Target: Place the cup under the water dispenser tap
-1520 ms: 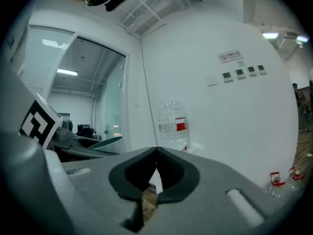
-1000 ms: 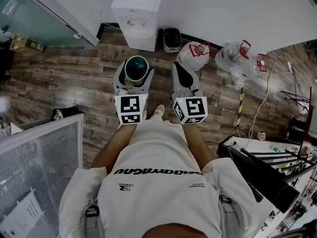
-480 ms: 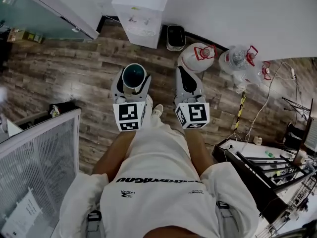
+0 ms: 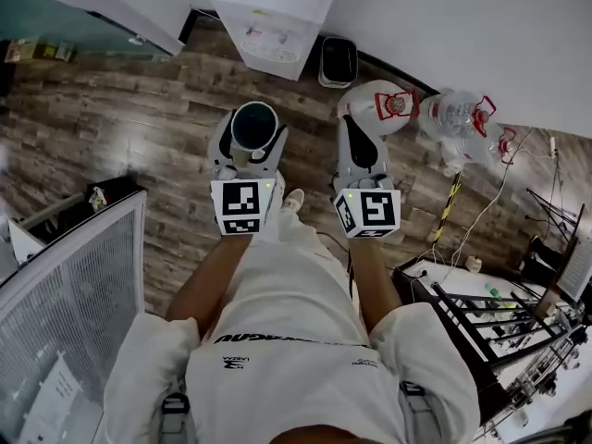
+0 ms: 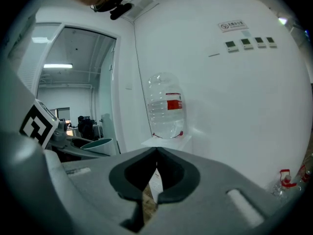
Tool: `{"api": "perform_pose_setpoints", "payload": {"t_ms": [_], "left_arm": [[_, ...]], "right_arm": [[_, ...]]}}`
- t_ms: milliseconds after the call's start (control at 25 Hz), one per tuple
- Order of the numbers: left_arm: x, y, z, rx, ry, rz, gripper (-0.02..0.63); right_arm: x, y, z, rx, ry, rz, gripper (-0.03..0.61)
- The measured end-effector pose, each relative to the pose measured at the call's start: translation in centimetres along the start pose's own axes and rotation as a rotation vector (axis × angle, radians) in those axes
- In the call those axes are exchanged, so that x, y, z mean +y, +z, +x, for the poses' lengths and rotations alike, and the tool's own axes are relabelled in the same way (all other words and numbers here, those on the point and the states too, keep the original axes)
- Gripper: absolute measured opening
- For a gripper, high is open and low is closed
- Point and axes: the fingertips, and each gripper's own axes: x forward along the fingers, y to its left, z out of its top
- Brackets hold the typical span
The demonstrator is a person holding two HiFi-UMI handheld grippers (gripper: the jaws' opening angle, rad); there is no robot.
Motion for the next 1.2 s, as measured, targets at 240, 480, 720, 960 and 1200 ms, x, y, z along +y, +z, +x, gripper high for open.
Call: {"api": "perform_pose_setpoints", "payload": {"t_ms": [240,480,720,960,1200], "left_arm": [[2.1,-0.3,4.6,0.018,-0.028,-0.013,0.368],[3.8,-2.0,8.2,0.051,-0.059,-0.027,0.368],[4.7,-3.4,10.6,0.071,-0.08,-0.02,0.368],[5.6,-5.5,13.4,0.076,-0.071,-0.036,0.368],[5.4,-7.8,17.1,0.074,-0.047,-0.022,0.368]], "right_arm": [[-2.0,-1.5,4.2,0.041,-0.053,0.019,-0.004],[-2.9,-2.6,6.7,0.072,-0.084,0.009,-0.003],[-3.0,-3.7,9.2,0.078,-0.11,0.024,-0.003],[-3.2,-5.3,11.8,0.087,-0.085,0.019,-0.004],[-5.4,-8.5,14.0,0.109,-0.05,0.043,-0.005]]}}
